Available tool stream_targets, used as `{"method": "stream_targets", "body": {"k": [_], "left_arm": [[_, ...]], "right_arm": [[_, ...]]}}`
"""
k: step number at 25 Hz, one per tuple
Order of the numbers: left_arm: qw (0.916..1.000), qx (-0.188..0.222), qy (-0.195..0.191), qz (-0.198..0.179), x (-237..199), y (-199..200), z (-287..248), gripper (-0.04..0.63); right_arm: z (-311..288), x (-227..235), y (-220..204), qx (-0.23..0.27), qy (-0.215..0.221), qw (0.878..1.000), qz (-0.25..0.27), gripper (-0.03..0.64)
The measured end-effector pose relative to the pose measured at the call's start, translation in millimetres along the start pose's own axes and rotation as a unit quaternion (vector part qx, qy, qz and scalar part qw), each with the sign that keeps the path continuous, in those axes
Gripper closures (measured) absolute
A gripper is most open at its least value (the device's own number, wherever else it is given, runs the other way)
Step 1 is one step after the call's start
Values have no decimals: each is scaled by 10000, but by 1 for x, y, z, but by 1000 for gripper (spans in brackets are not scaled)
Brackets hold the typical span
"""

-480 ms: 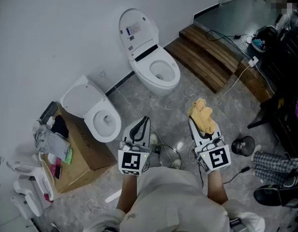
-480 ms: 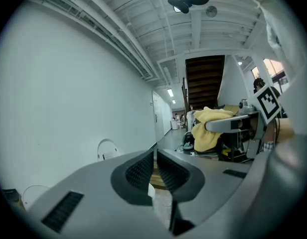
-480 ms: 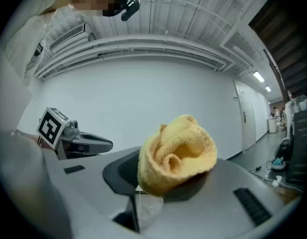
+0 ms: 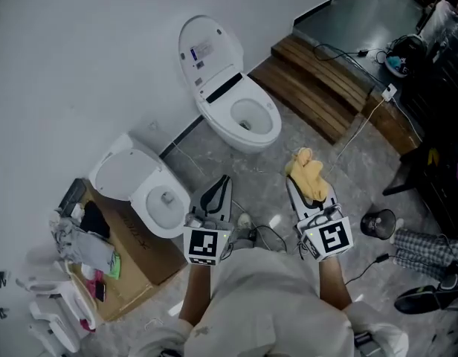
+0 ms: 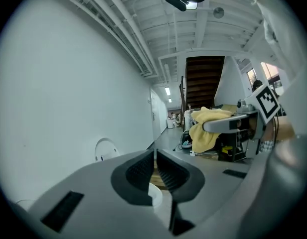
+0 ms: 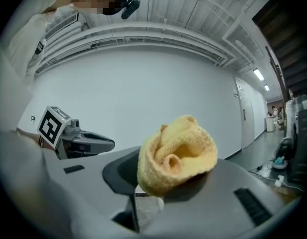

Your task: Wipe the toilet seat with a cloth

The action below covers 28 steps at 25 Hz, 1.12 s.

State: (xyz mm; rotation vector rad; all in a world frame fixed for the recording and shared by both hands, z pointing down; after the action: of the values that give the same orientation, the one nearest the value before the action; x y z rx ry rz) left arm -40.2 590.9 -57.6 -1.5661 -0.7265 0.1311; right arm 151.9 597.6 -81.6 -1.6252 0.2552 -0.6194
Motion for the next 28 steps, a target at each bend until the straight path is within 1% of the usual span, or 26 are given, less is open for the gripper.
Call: {"method": "stream_targets", "body": {"k": [6, 10, 14, 19, 28], "left_arm": [[9997, 89, -223, 60, -60, -20, -36, 568], [9991, 162, -382, 128, -82, -29, -55, 569], [9987, 188, -432, 191, -100, -39, -71, 569], [9987, 182, -389, 270, -112, -46, -94, 571], [9996, 164, -96, 210, -137, -43, -149, 577]], "right_arm": [[-67, -6, 3, -15, -218, 9998, 27, 522], [-95, -6, 1, -39, -362, 9993, -25, 522], [-118, -4, 0, -104, -421, 9991, -20, 522], [-141, 10, -2, -175, -474, 9987, -13, 522], [-195, 53, 6, -151, -258, 9996, -9, 522]]}}
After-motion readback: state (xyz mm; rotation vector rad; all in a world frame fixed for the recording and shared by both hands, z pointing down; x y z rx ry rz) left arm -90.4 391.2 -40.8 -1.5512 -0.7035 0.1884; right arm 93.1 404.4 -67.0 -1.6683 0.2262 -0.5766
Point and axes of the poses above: the fingertips, and each gripper's own axes: z backward along the fingers, x to its right, y out of its top, the point moved 4 cm from there along z, backward along the fingers, and after that the axes turned 15 degrees about -z, right-handed, at the moved point
